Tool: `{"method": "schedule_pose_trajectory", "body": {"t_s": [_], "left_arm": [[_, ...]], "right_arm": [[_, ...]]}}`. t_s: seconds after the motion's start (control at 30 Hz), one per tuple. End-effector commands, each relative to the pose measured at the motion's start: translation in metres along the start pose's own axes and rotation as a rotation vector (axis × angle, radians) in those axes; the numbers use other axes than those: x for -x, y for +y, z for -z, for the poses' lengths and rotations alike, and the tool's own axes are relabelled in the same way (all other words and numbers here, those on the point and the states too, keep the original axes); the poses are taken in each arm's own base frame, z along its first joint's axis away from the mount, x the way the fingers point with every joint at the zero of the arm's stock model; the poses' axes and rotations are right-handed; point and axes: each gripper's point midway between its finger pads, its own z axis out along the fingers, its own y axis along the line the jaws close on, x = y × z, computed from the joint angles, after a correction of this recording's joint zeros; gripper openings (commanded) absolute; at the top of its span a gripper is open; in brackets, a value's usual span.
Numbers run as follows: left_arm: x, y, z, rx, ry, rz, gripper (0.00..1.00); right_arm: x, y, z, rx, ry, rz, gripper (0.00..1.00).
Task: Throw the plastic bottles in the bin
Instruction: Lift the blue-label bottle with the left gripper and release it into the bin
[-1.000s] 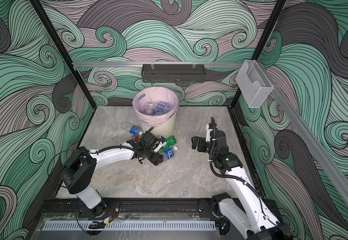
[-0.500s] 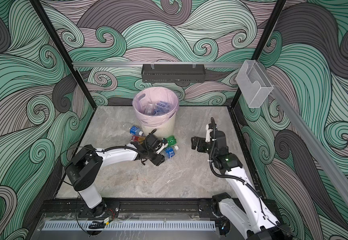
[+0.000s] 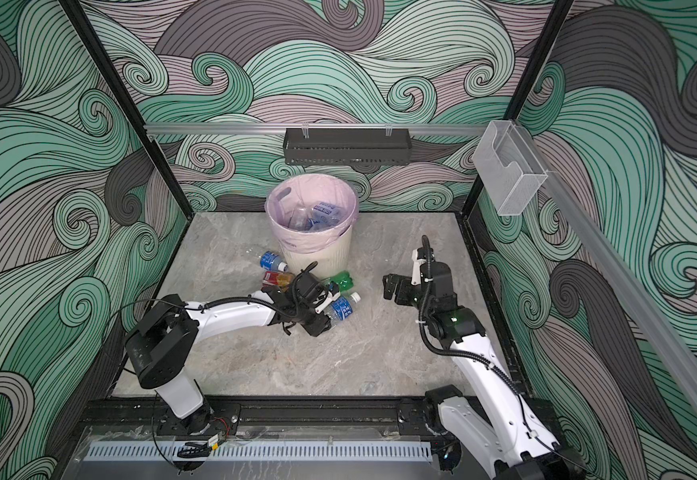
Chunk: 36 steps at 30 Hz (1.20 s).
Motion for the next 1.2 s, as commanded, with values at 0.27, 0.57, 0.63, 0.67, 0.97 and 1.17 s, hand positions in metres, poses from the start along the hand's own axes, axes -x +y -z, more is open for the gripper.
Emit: {"method": "schedule_pose_trajectory", "body": {"t_s": [0.27,0.57,0.63,0.67,0.97,1.17], "left_arm": [[0.051,-0.034,0.116,-0.124,-0.248,-0.081,0.44],[0.132,-0.013,0.228,0.055,-0.447,-0.032,0.42],[0.151,-0.003,0.253,0.102,-0.512,-0.017,0.43],[0.157,0.003,0.26,0.124,-0.528,-0.003,0.43],[0.219,0.112,0.252,0.293,-0.543,0.273,0.5],[0.215,0.125,0.239,0.298,-0.47,0.271,0.84]], "right_arm": [[-0.002,-0.004,-0.007,-0.008,0.005,-0.011,1.0],[0.0,-0.008,0.002,-0.028,-0.026,0.022,1.0],[0.0,-0.007,0.002,-0.023,-0.03,0.021,1.0],[0.001,-0.007,0.002,-0.021,-0.03,0.018,1.0],[0.003,0.003,-0.003,0.03,-0.029,0.001,1.0],[-0.002,0.037,0.001,0.213,0.01,0.088,1.0]]}}
